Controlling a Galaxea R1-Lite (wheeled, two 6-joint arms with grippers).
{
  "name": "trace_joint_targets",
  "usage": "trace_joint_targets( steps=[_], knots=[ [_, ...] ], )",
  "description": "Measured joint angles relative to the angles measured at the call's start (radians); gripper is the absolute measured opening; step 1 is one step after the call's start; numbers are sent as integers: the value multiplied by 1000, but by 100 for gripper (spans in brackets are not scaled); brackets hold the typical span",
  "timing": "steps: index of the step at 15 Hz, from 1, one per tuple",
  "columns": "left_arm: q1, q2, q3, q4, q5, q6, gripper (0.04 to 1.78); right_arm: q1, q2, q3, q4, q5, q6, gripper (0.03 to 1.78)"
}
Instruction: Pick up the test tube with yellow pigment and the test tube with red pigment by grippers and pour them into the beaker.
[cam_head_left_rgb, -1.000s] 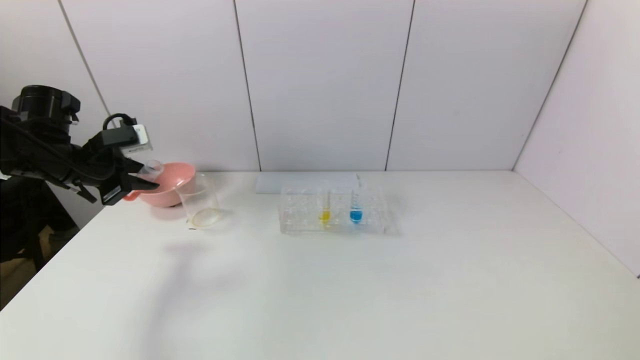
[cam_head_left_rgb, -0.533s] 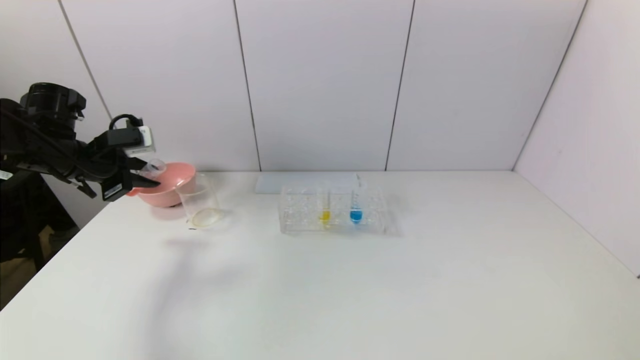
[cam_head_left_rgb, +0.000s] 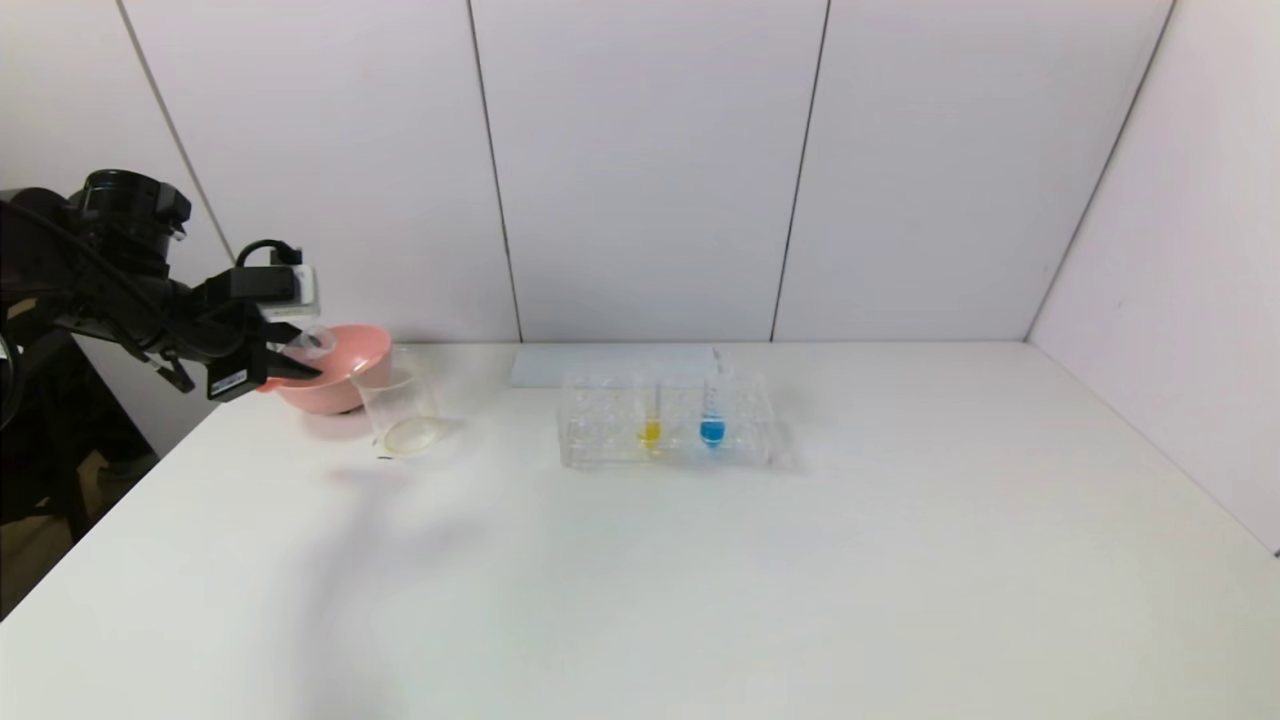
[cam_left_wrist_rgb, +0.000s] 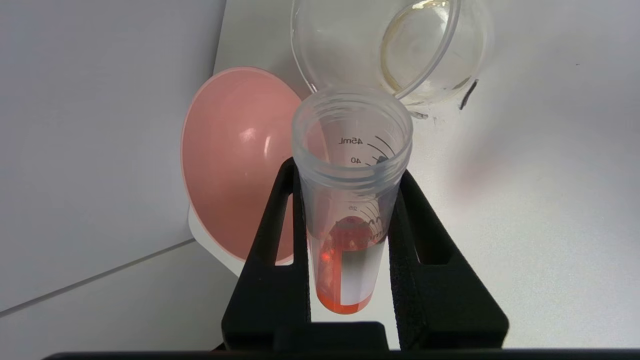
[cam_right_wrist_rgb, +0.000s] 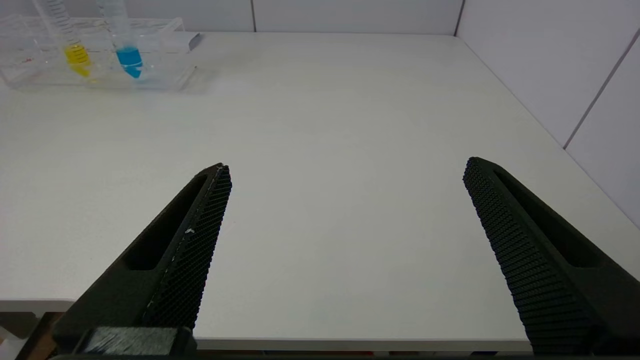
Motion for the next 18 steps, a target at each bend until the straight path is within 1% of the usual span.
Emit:
trace_joint_targets(
  steps=[2,5,6,9,11,15,18],
  knots=[
    [-2,9,-18,15,14,14,46,0,0,0,0,0,0,170],
    [-13,18,-59,95,57,26,46,0,0,0,0,0,0,170],
    [-17,21,-71,102,62,36,46,0,0,0,0,0,0,170],
    [-26,30,-96,104,67,55,46,0,0,0,0,0,0,170],
    [-35,37,-114,105,87,77,46,0,0,0,0,0,0,170],
    [-59,47,-138,105,101,84,46,0,0,0,0,0,0,170],
    [-75,51,-147,105,152,100,46,0,0,0,0,0,0,170]
  ],
)
